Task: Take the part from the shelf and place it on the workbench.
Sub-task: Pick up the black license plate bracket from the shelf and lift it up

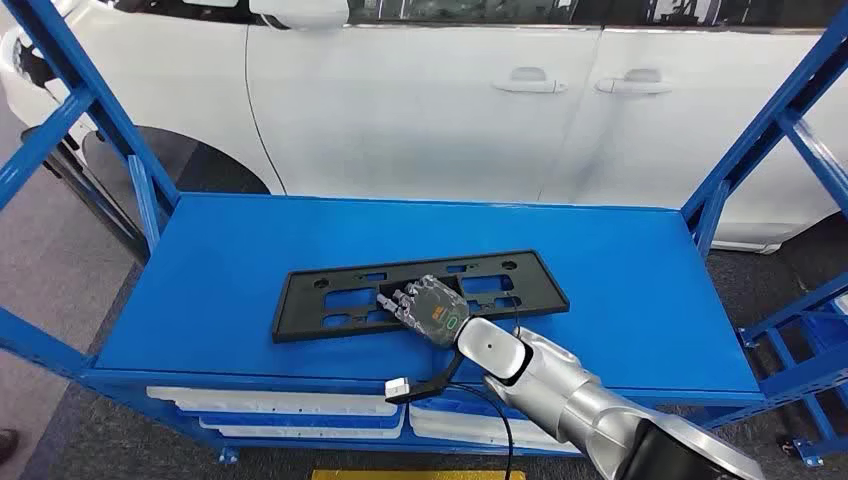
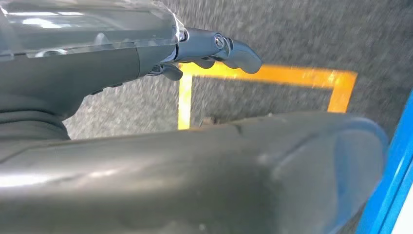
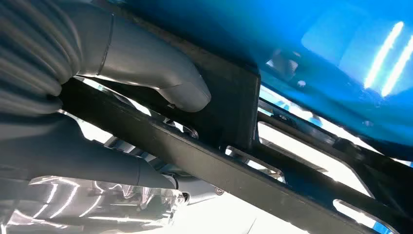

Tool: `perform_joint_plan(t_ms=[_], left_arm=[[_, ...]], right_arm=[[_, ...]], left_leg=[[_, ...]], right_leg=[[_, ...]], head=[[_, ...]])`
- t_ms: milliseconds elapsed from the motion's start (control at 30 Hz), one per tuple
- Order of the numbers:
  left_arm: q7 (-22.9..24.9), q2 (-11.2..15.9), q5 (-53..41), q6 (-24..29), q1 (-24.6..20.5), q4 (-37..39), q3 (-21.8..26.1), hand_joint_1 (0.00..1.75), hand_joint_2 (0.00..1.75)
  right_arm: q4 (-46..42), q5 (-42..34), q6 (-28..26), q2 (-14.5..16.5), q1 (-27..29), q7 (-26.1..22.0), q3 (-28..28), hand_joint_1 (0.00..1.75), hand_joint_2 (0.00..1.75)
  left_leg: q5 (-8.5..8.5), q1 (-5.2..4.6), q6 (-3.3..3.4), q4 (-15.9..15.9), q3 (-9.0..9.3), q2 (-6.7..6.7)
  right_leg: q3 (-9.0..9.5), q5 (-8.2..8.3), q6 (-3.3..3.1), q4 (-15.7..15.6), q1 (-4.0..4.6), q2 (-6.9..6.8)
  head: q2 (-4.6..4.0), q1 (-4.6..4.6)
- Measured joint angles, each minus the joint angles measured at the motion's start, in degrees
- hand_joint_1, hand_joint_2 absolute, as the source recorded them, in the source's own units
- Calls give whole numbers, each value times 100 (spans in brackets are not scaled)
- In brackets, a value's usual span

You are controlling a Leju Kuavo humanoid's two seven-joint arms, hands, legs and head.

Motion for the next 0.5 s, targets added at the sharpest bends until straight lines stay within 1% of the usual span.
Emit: perform_joint_plan(t_ms=[33, 67, 100, 133, 167, 200, 233, 267, 300, 333, 367, 400, 433, 467, 500], left_arm=[[-22, 1, 2, -13, -1, 0, 1, 0, 0], [-49, 3, 3, -27, -1, 0, 1, 0, 0], [-108, 6, 4, -59, -2, 0, 2, 0, 0], [-179, 8, 6, -98, -1, 0, 3, 0, 0], [-255, 9, 7, -140, -1, 0, 4, 0, 0], [-329, 10, 8, -185, -2, 0, 4, 0, 0], [-392, 10, 7, -223, -2, 0, 4, 0, 0], [-440, 10, 1, -255, -4, 0, 4, 0, 0], [-471, 10, -16, -283, -5, 0, 4, 0, 0], [-490, 10, -39, -306, -3, 0, 3, 0, 0], [-509, 10, -70, -325, 0, 0, 3, 0, 0], [-530, 12, -101, -337, 4, 0, 2, 0, 0], [-551, 17, -128, -341, 4, 0, 2, 0, 0], [-569, 22, -152, -341, -4, 0, 1, 0, 0], [-576, 27, -176, -341, -18, 1, -2, 0, 0]], right_arm=[[0, -13, 0, 0, 5, -2, -4, 175, 175], [0, -29, -1, 0, 8, -8, -8, 175, 175], [0, -58, -2, 0, 13, -22, -18, 175, 175], [-1, -97, -5, 0, 16, -46, -32, 175, 175], [-3, -152, -14, 0, 16, -83, -51, 175, 175], [-14, -230, -38, 0, 16, -134, -81, 175, 175], [-39, -342, -83, 0, 20, -204, -122, 175, 175], [-90, -507, -139, 0, 29, -306, -176, 175, 175], [-182, -758, -201, 0, 57, -463, -247, 175, 175], [-326, -1127, -255, -12, 110, -690, -343, 175, 175], [-546, -1631, -295, -51, 183, -997, -479, 175, 175], [-835, -2222, -314, -120, 261, -1350, -652, 175, 175], [-1177, -2906, -298, -224, 326, -1743, -857, 175, 175], [-1606, -3680, -222, -370, 382, -2163, -1091, 175, 175], [-2080, -4465, -89, -543, 447, -2552, -1330, 175, 175]], left_leg=[[1, -4, 2, 1, -7, 1], [2, -8, 2, 3, -12, 1], [3, -13, 4, 7, -21, 1], [3, -17, 3, 12, -24, 0], [0, -17, -1, 20, -22, -2], [-4, -17, -8, 30, -16, -6], [-11, -18, -22, 42, -14, -10], [-17, -28, -45, 65, -27, -14], [-16, -35, -75, 80, -50, -17], [-11, -39, -110, 90, -77, -19], [-1, -40, -148, 94, -101, -20], [-1, -26, -184, 93, -119, -22], [-37, -14, -218, 135, -139, -19], [-138, -4, -250, 274, -197, -12], [-303, 5, -277, 532, -308, -4]], right_leg=[[-111, -95, 7, 237, -7, 3], [-200, -151, 12, 424, -13, 5], [-344, -234, 22, 721, -25, 8], [-394, -203, 28, 819, -36, 9], [-332, -62, 28, 680, -48, 8], [-173, 151, 22, 340, -58, 0], [21, 350, 9, -82, -64, -23], [183, 483, -6, -452, -57, -47], [276, 551, -22, -692, -43, -69], [303, 557, -40, -800, -24, -82], [291, 556, -60, -819, -2, -79], [279, 573, -89, -827, 0, -75], [282, 591, -123, -849, -1, -79], [289, 606, -159, -873, -4, -88], [299, 615, -190, -893, -8, -106]], head=[[0, 0], [0, 0], [0, 0], [0, 0], [0, 0], [0, 0], [0, 0], [0, 1], [0, 1], [0, 1], [0, 0], [-1, 0], [-1, 0], [0, 0], [0, 0]])
